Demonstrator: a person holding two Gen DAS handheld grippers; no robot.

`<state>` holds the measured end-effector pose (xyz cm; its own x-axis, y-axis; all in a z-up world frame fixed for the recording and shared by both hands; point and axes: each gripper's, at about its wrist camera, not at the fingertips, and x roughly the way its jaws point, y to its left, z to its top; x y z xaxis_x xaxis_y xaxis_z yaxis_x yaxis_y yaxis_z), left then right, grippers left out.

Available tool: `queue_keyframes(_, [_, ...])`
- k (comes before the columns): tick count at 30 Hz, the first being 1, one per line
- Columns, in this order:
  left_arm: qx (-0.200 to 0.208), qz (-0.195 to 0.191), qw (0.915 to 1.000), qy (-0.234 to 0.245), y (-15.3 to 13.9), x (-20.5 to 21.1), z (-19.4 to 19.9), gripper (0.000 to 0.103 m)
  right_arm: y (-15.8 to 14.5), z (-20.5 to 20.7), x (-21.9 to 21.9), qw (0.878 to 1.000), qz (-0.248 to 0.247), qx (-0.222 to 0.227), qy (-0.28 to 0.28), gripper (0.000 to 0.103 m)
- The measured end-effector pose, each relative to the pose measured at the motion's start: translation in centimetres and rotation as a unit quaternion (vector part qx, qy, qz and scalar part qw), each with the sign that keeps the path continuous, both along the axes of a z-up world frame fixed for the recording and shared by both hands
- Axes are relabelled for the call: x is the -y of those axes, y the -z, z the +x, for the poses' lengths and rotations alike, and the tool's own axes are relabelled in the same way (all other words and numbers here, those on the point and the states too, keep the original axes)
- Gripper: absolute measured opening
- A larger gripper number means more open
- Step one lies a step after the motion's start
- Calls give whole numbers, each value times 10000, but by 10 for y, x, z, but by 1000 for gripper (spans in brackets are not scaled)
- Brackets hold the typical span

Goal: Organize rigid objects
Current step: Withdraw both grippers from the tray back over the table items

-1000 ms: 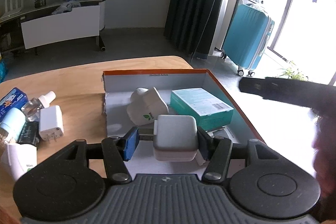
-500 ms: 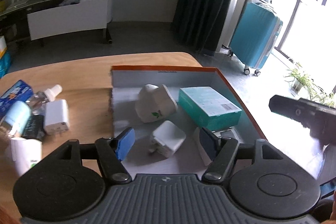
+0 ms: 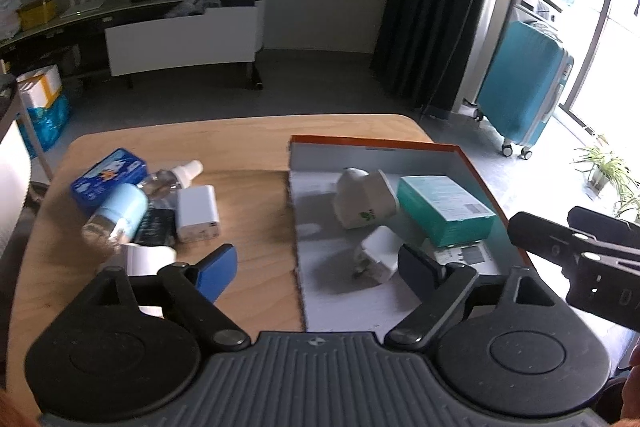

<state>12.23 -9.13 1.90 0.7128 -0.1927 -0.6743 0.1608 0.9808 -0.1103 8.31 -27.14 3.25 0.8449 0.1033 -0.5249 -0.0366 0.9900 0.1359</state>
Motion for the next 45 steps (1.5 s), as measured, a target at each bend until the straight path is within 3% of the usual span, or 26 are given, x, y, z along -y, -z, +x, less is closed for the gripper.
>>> queue_keyframes(23, [83,-59,9978,-651,-5,-64,-18,93,0,3,-71,9966,-214,-98,-793,92])
queue_keyframes(45, [-120,-199,9910,-1319,21,-129,-29,94,17,3,-111,9905,-272,-325,-1305,91])
